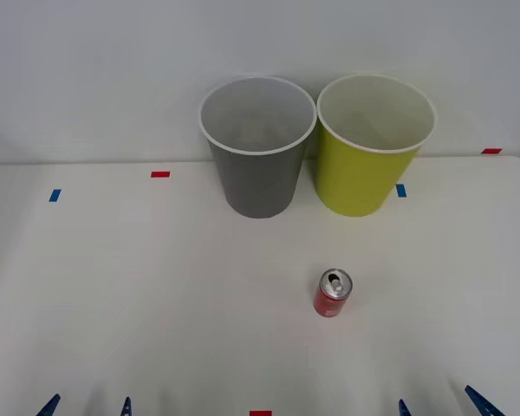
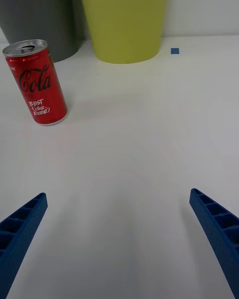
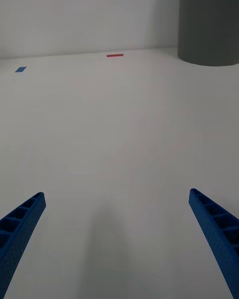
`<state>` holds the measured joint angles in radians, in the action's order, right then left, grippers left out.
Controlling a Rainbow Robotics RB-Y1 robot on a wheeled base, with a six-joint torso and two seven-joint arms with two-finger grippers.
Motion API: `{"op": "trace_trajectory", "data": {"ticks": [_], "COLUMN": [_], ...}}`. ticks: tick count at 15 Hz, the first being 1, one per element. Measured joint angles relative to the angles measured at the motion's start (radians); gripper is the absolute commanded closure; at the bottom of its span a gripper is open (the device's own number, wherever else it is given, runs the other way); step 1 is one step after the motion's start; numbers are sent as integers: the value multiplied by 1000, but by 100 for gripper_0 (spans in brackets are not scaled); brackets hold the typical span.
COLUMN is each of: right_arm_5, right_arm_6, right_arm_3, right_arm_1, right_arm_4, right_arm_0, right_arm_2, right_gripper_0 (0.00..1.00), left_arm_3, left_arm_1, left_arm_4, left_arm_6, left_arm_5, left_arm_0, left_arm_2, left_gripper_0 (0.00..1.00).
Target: Put cans in the gray bin and PET bottles in the light green bin.
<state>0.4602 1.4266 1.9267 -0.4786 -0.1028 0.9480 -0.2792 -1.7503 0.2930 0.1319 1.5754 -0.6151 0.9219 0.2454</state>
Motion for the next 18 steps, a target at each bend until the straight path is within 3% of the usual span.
{"op": "trace_trajectory", "data": {"ticks": [14,18], "right_arm_5": [-7,112], "right_arm_6": [0,20], "right_arm_3": [-27,-73], "right_arm_1": [14,36], "right_arm_4": [1,33], "right_arm_0": [-12,-28], "right_arm_2": [1,4], "right_gripper_0": [0,0], "left_arm_3": [0,0], "left_arm_1": [0,0], "left_arm_4": [0,0], "left_arm_6": [0,0], "left_arm_5": [0,0], "left_arm_0": [0,0], "left_arm_2": [0,0], "left_gripper_0": [0,0]}}
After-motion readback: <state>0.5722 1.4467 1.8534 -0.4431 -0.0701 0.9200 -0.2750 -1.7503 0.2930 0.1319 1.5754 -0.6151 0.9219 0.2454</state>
